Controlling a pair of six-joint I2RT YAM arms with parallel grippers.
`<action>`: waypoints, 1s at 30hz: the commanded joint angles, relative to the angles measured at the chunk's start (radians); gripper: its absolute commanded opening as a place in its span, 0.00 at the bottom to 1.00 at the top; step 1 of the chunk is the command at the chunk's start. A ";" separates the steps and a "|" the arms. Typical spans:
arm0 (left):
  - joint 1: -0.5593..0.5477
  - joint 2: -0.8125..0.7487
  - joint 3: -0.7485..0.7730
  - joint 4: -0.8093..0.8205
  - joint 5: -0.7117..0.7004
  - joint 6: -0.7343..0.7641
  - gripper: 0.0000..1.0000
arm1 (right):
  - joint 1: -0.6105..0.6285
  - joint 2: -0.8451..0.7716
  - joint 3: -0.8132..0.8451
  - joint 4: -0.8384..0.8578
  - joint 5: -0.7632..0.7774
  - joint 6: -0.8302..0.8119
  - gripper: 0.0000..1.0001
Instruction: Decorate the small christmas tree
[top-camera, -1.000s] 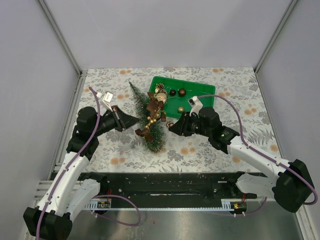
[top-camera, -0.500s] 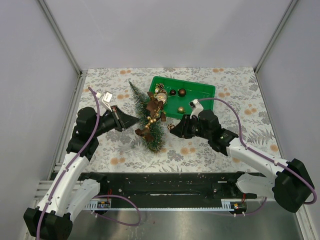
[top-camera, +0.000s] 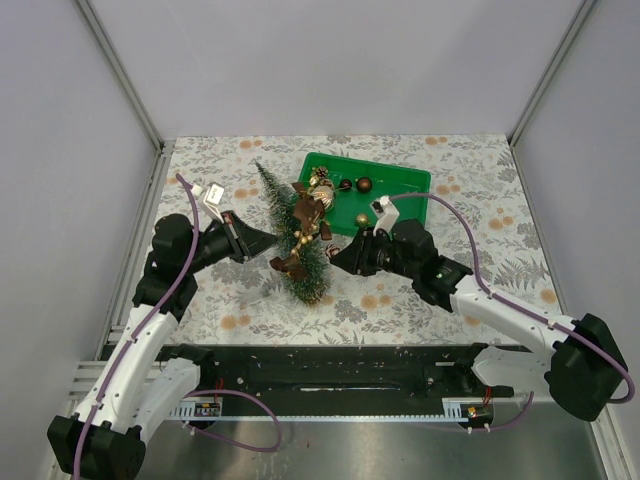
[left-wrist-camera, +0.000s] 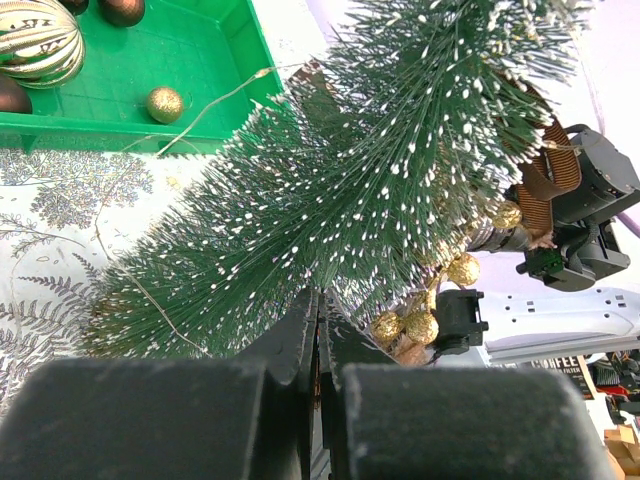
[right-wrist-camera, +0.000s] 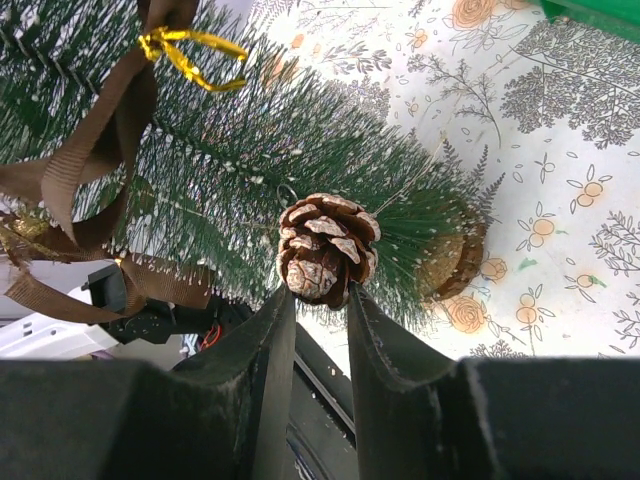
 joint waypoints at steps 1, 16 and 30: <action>0.006 -0.013 -0.008 0.031 0.030 -0.012 0.00 | 0.027 0.018 0.043 0.060 0.038 0.001 0.17; 0.006 -0.016 -0.016 0.044 0.036 -0.019 0.00 | 0.035 -0.051 0.009 -0.039 0.137 -0.044 0.17; 0.009 -0.015 -0.010 0.042 0.038 -0.022 0.00 | 0.035 -0.054 -0.029 -0.020 0.110 -0.022 0.27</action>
